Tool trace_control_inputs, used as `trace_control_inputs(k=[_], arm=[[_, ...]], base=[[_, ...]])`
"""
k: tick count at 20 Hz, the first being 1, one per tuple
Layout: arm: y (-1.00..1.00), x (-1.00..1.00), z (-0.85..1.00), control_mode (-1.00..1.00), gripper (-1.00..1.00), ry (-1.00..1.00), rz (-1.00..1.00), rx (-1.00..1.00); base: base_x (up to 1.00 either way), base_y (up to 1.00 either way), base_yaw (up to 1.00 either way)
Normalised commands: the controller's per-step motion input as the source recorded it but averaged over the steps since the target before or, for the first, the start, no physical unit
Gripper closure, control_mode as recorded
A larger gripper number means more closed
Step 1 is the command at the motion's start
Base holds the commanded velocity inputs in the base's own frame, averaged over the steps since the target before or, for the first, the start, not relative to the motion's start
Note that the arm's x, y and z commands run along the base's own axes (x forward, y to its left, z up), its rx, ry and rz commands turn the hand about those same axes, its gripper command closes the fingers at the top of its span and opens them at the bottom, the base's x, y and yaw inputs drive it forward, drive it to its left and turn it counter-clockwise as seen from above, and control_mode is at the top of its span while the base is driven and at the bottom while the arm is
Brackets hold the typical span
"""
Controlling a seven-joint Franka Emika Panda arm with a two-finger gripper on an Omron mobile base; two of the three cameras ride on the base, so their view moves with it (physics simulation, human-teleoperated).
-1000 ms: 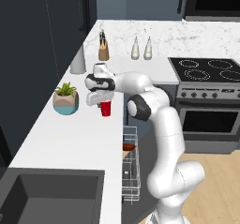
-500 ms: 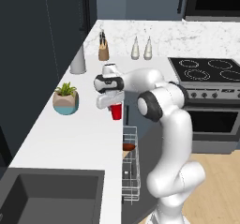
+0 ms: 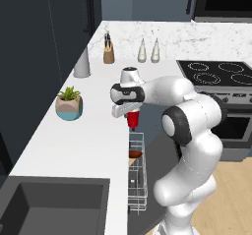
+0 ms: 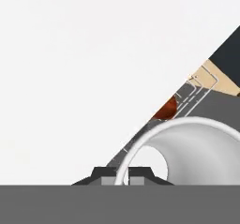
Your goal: Pick up the cup and bowl from the counter, place them in the dishwasher, and close the dishwasher door.
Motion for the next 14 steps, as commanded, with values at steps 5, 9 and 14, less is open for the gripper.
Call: trace_control_inputs(k=[5,9,14], arm=[[-0.34,-0.64,0.35,-1.0,1.0,-0.12,0.0,0.09],[-0.35,-0.56,0.26,-1.0,1.0,-0.08,0.0,0.11],[-0.28,-0.49,0.11,-1.0,1.0,-0.09,0.01,0.11]], base=[[0.0,0.0,0.0],[0.0,0.0,0.0],[0.0,0.0,0.0]])
